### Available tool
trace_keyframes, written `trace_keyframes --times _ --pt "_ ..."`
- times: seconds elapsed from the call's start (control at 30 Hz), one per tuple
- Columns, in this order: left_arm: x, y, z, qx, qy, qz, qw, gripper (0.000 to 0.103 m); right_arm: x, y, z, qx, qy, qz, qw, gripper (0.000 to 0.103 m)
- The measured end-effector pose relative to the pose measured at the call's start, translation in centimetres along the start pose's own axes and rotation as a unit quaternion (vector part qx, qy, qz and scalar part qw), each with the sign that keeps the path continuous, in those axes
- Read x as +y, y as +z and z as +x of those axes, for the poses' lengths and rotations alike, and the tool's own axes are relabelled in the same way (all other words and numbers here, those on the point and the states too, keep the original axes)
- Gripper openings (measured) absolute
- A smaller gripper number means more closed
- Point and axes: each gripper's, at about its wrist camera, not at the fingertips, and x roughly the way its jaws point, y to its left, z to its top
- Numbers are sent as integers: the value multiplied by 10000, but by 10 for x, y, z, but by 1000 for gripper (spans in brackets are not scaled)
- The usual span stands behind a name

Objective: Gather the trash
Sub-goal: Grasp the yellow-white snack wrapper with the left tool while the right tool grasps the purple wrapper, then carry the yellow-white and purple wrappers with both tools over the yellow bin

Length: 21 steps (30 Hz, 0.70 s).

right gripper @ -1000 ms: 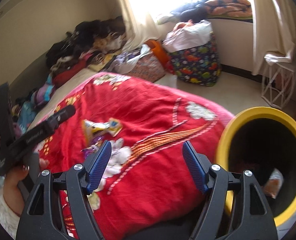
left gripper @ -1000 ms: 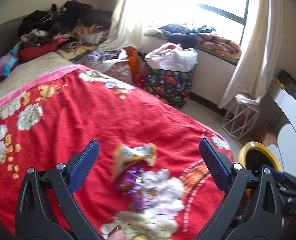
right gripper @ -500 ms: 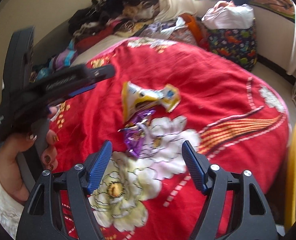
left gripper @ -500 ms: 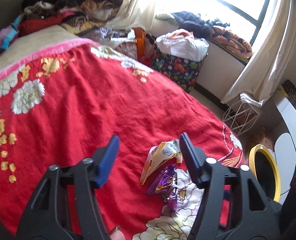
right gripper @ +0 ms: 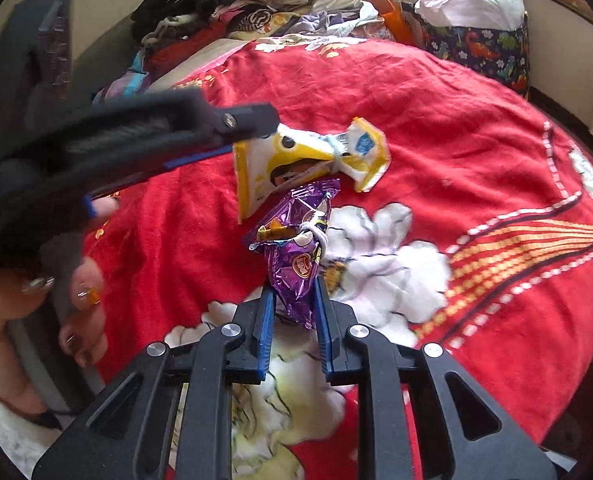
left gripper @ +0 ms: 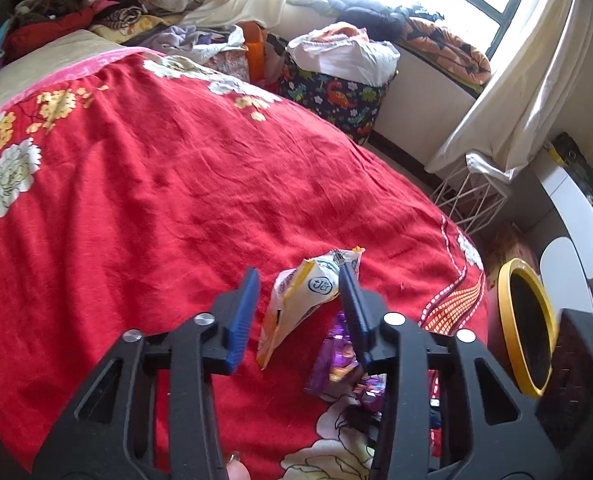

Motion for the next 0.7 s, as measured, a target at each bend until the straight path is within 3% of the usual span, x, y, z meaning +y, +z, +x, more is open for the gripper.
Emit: trace_keyframes --times 0.23,0.7 --pt "-13 1 -1 -42 -12 98 9999 10 -33 -12 -38 -253 -136 432 9987 18" --pt "-86 -2 -32 -448 -337 530 9970 9 -97 -24 -138 -1287 -334 1052 9855 18"
